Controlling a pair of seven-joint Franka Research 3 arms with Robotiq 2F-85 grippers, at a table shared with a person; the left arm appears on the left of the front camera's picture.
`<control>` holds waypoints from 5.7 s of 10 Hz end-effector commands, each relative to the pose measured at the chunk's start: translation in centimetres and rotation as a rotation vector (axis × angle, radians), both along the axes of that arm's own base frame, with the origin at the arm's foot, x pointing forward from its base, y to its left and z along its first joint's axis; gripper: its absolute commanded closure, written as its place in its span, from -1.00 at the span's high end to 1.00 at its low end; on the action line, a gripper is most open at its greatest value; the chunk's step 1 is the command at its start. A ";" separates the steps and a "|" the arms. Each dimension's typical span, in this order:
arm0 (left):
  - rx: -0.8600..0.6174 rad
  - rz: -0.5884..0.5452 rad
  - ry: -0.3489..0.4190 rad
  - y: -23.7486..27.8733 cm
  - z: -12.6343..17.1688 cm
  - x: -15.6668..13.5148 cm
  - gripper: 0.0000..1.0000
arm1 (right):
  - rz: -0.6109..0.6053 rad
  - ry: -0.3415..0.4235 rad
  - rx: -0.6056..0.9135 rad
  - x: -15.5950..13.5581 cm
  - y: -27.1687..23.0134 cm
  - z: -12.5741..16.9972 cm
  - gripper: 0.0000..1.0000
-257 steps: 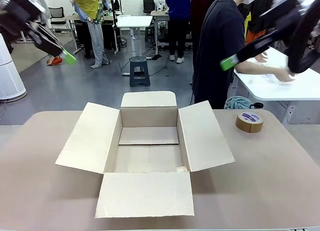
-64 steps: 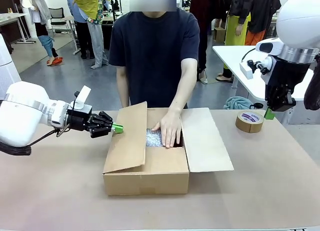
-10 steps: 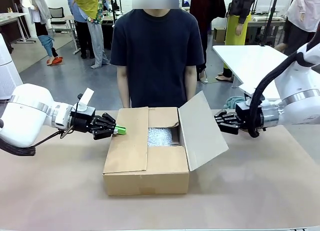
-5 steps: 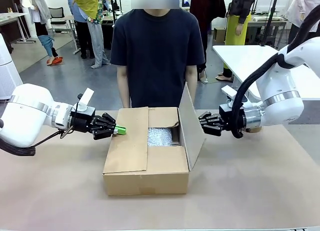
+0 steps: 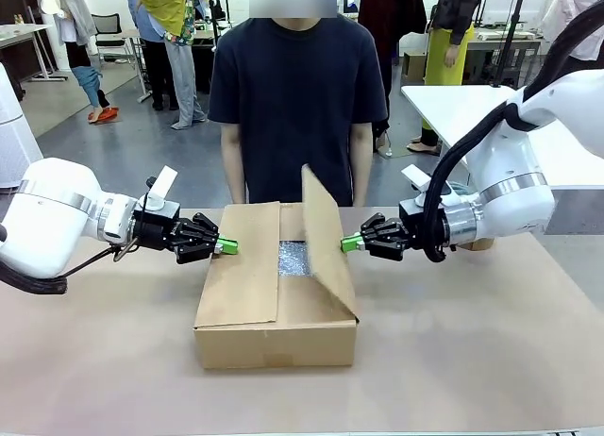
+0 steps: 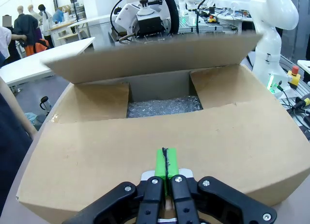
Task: Wrap the clocks to prevent damage.
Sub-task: Push the left (or right) flap of the Package Box to close it, then after the human seals the box with tape, release both hands from the side flaps of the Package Box.
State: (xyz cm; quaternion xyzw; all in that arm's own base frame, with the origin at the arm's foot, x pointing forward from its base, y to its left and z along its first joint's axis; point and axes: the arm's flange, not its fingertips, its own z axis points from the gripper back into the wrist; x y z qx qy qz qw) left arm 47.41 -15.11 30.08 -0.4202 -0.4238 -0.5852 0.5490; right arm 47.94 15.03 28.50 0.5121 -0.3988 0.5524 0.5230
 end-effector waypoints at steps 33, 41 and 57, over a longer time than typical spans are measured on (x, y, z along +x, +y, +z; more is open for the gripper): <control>0.005 0.000 0.000 -0.1 -0.3 -0.1 -0.99 | -0.012 0.030 0.002 1.8 1.2 -1.6 -0.98; 0.005 0.000 0.000 -0.1 -0.3 -0.1 -0.99 | -0.012 0.030 0.002 1.8 1.2 -1.6 -0.98; 0.005 0.000 0.000 -0.1 -0.3 -0.1 -0.99 | -0.012 0.030 0.002 1.8 1.2 -1.6 -0.98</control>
